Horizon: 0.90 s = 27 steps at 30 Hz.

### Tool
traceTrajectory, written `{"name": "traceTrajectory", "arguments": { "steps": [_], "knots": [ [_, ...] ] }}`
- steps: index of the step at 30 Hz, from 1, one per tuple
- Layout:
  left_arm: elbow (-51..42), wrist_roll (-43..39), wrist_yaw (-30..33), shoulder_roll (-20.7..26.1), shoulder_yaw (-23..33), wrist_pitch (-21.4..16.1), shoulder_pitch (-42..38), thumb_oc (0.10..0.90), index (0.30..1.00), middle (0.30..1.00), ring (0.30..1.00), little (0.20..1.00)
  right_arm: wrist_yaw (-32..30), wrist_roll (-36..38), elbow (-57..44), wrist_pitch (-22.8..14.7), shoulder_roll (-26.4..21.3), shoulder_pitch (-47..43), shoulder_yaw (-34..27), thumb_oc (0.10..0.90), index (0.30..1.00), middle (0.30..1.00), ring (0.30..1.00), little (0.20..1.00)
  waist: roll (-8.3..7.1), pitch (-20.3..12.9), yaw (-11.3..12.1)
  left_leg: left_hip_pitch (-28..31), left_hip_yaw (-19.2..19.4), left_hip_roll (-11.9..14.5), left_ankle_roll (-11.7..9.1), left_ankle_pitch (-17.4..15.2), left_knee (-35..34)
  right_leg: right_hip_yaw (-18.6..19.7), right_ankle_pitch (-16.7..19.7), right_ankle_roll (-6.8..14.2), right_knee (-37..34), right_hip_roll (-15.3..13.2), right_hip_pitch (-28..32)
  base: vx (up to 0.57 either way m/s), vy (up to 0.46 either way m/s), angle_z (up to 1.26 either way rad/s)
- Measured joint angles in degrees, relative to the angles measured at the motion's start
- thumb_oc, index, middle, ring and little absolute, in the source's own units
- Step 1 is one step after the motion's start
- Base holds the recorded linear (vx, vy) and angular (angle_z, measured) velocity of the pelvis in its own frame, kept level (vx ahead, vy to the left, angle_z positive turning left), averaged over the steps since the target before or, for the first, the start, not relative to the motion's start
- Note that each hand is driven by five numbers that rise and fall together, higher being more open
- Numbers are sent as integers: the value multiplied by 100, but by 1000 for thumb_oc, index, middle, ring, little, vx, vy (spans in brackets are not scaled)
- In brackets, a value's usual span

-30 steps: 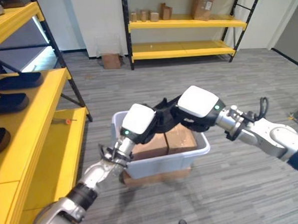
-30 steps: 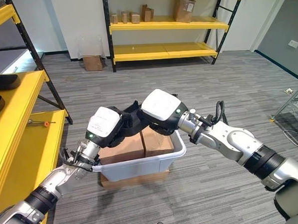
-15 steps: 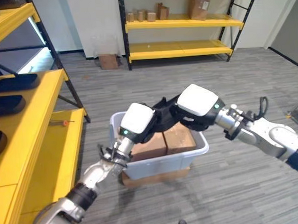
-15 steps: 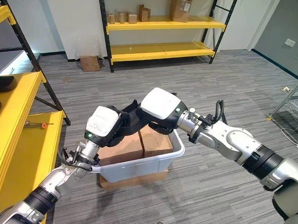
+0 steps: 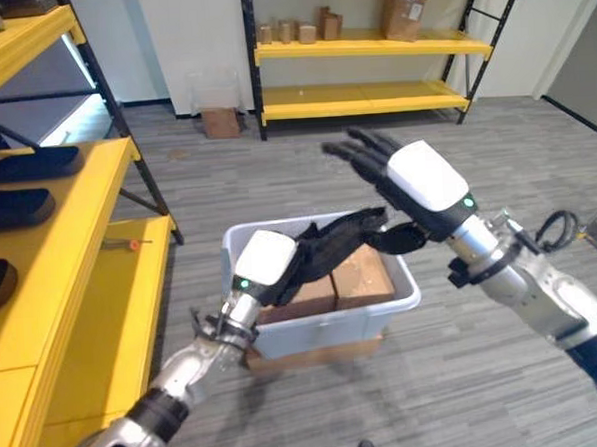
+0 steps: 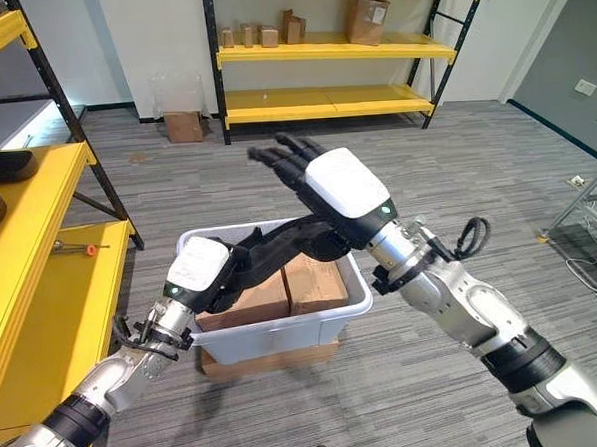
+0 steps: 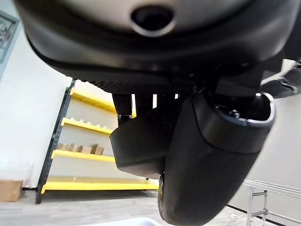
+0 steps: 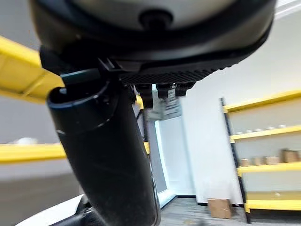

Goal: Move parts from the plastic box to the shelf.

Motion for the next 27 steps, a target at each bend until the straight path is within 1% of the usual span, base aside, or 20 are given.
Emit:
{"name": "traceTrajectory", "arguments": {
  "steps": [1, 3, 6, 9, 10, 12, 13, 15, 18, 21, 22, 23, 24, 26, 27],
  "knots": [
    [0, 5, 0, 0, 33, 0, 39, 400, 300, 300, 300, 300, -3, 0, 0, 26, -26, 186, -116, 900, 1000, 1000, 1000, 1000, 0, 0, -3, 0, -2, 0, 17, -17, 0, -1, -4, 3, 0, -2, 1, 0, 0, 0],
    [-1, 8, -1, -1, 91, -5, 80, 400, 300, 300, 300, 300, -11, 1, -31, 29, 52, 767, -545, 900, 1000, 1000, 1000, 1000, 0, 0, 0, -4, -17, -2, 6, -11, 0, -15, -7, 5, 0, -2, 3, -18, -3, 1],
    [-7, 18, 0, 4, 311, -2, 203, 400, 300, 300, 300, 300, -6, 25, -35, 49, 118, 1476, -818, 900, 1000, 1000, 1000, 1000, 5, -2, -41, -6, -16, -1, 6, -15, 0, -17, -18, 10, 0, -1, -1, 0, 0, 0],
    [-9, 24, 1, 7, 599, 8, 436, 400, 300, 300, 300, 300, 27, 233, -54, 46, 531, 2178, -1077, 900, 1000, 1000, 1000, 1000, 21, -8, -152, -9, -6, -4, 0, -20, 1, -7, -31, 6, 1, 2, -18, -10, -8, -3],
    [-17, 25, 2, 6, 731, 9, 511, 400, 300, 300, 300, 300, 55, 417, -58, 32, 903, 2508, -1267, 900, 1000, 1000, 1000, 1000, 26, -7, -159, -10, 25, 0, -3, -27, 1, 10, -37, 5, 0, 7, -36, -18, -18, -11],
    [-45, 38, 5, 8, 924, 15, 654, 400, 300, 300, 300, 300, 84, 695, -58, 38, 1266, 2851, -1417, 900, 1000, 1000, 1000, 1000, 49, -14, -201, -2, 51, 4, -13, -41, 0, 37, -43, 5, -35, 7, -55, -6, -17, -7],
    [-74, 43, 8, 11, 1117, 23, 807, 400, 300, 300, 300, 300, 122, 781, -58, 46, 1382, 3065, -1467, 900, 1000, 1000, 1000, 1000, 81, -24, -260, -5, 54, -2, -11, -50, -1, 36, -51, 15, -38, -2, -50, -21, -25, -4],
    [-99, 44, 17, 18, 1319, 115, 958, 400, 300, 300, 300, 300, 179, 792, -53, 88, 1428, 3239, -1482, 900, 1000, 1000, 1000, 1000, 121, -32, -318, -2, 74, -5, -9, -56, -1, 46, -55, 23, -38, -8, -52, -29, -30, -4],
    [-197, 43, 31, 16, 1609, 142, 1128, 400, 300, 300, 300, 300, 187, 1027, -26, 100, 1781, 3319, -1515, 900, 1000, 1000, 1000, 1000, 164, -32, -334, -3, 111, 10, -19, -62, -1, 64, -65, 36, -39, 3, -98, -20, -41, -7],
    [-445, 40, 52, 24, 1758, 217, 1307, 400, 300, 300, 300, 300, 190, 1190, -16, 112, 1844, 3317, -1527, 900, 1000, 1000, 1000, 1000, 260, -57, -310, -3, 193, 20, -21, -75, 0, 173, -80, 59, -39, -14, -145, -24, -66, -12],
    [-505, 41, 52, 23, 1806, 217, 1351, 400, 300, 300, 300, 300, 194, 1213, -16, 113, 1883, 3309, -1534, 900, 1000, 1000, 1000, 1000, 261, -58, -315, 0, 195, 17, -21, -75, 0, 180, -79, 58, -39, -5, -145, -35, -93, -9],
    [-784, 36, 79, 15, 2035, 214, 1588, 400, 300, 300, 300, 300, 216, 1232, -18, 114, 1888, 3288, -1533, 900, 1000, 1000, 1000, 1000, 318, -57, -315, 10, 212, 27, -31, -67, 1, 196, -67, 43, -26, 28, -148, -24, -66, -5],
    [-862, 33, 112, 14, 2104, 210, 1645, 400, 300, 300, 300, 300, 221, 1238, -16, 120, 1879, 3288, -1542, 900, 1000, 1000, 1000, 1000, 343, -58, -318, 17, 216, 43, -38, -60, 3, 194, -39, 9, -1, 42, -142, -34, -106, -5],
    [-1001, 20, 170, 16, 2212, 210, 1715, 400, 300, 300, 300, 300, 227, 1309, -16, 120, 1880, 3281, -1541, 900, 1000, 1000, 1000, 1000, 365, -54, -324, 18, 222, 72, -46, -55, 3, 197, -37, 3, 0, 71, -144, -43, -145, -5],
    [-1170, -28, 220, 2, 2417, 190, 1900, 400, 300, 300, 300, 300, 244, 1350, -17, 120, 1876, 3206, -1508, 900, 1000, 1000, 1000, 1000, 401, -55, -327, 35, 274, 115, -58, -48, 4, 206, -50, -3, 0, 120, -159, -65, -192, -21]
  ]
}}
